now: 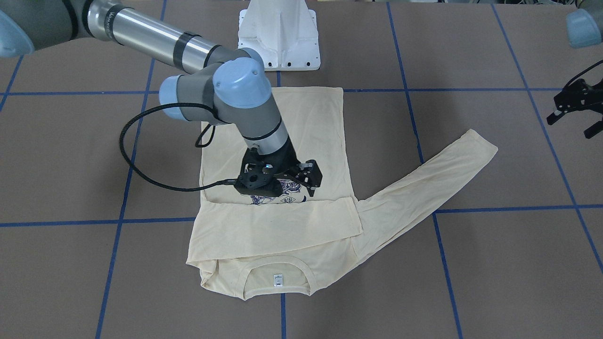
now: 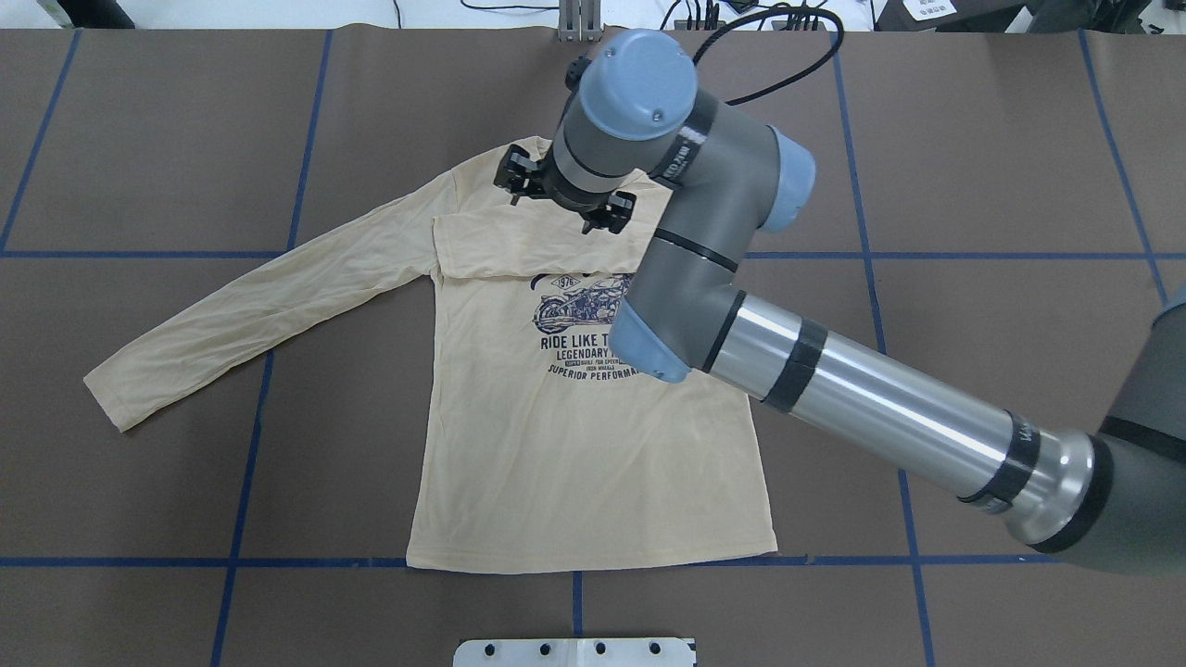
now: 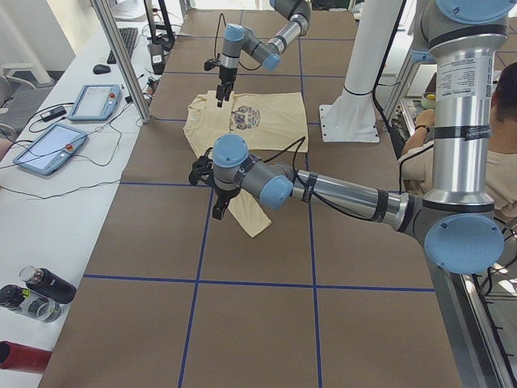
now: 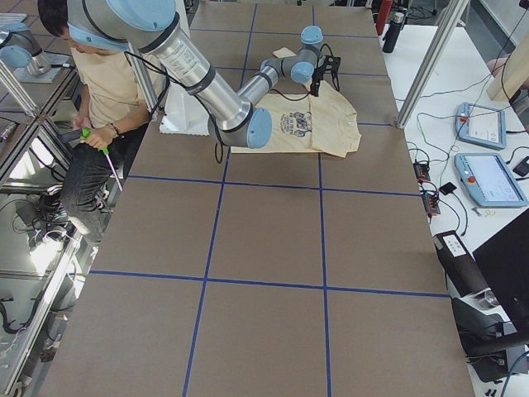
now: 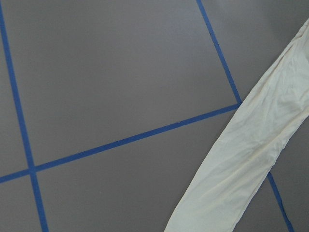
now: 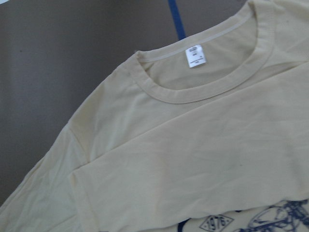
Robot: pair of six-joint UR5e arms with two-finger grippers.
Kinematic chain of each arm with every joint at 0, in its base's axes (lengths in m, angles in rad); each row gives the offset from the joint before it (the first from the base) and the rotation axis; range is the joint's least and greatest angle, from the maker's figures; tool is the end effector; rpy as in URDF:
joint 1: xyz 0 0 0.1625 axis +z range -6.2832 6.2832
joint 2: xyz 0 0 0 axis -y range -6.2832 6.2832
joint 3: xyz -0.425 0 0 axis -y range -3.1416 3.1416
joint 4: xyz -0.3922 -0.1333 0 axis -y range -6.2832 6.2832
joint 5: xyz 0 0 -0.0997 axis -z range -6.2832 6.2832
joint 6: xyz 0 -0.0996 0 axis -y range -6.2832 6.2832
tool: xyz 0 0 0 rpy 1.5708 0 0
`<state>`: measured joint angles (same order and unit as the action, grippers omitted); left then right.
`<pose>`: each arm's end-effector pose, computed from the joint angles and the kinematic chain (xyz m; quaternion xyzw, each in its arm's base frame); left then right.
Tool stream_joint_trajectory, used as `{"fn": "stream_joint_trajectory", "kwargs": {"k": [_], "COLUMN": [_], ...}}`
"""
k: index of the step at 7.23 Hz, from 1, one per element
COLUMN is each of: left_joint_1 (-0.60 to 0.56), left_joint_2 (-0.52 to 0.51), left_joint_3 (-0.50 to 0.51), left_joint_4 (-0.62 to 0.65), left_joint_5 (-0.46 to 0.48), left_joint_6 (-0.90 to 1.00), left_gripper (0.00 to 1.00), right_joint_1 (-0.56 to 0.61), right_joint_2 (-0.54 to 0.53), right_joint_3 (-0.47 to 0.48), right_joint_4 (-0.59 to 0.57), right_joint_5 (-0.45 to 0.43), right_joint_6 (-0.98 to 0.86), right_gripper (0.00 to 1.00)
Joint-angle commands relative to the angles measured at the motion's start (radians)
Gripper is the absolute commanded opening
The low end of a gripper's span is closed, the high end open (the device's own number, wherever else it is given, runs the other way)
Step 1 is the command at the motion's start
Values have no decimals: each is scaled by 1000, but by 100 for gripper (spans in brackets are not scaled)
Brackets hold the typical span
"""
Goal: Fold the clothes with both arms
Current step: 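Release the sleeve on the shirt and withdraw the right gripper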
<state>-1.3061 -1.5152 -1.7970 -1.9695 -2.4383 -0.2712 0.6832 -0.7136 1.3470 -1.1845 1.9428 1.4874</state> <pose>0.0707 -0.4798 0.5208 0.1389 0.4564 0.1152 0.8713 -0.5349 -0.5606 0.1722 0.0297 -0.5052 0.1672 0.8461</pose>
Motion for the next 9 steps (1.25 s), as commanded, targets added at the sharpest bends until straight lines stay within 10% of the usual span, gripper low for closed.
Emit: {"fn": "stream_joint_trajectory", "kwargs": {"k": [1,4,9], "left_joint_1": [172,212,309], "left_joint_2": [10,44,41], "left_joint_3": [99,200,260], "left_joint_4": [-187,-346,-456], "left_joint_5": [94,110,128], "left_joint_6": [-177,-346,-542], "left_gripper": [100,100,94], "right_joint_1": [141,248,243], "right_joint_2": [-300,-505,-524], "right_joint_3": [235,398,405], "right_joint_4": [-17,-96,-103], "right_joint_5": [136,183,176], "right_joint_6": [-152,-332,-338], "right_gripper": [93,94,93]}}
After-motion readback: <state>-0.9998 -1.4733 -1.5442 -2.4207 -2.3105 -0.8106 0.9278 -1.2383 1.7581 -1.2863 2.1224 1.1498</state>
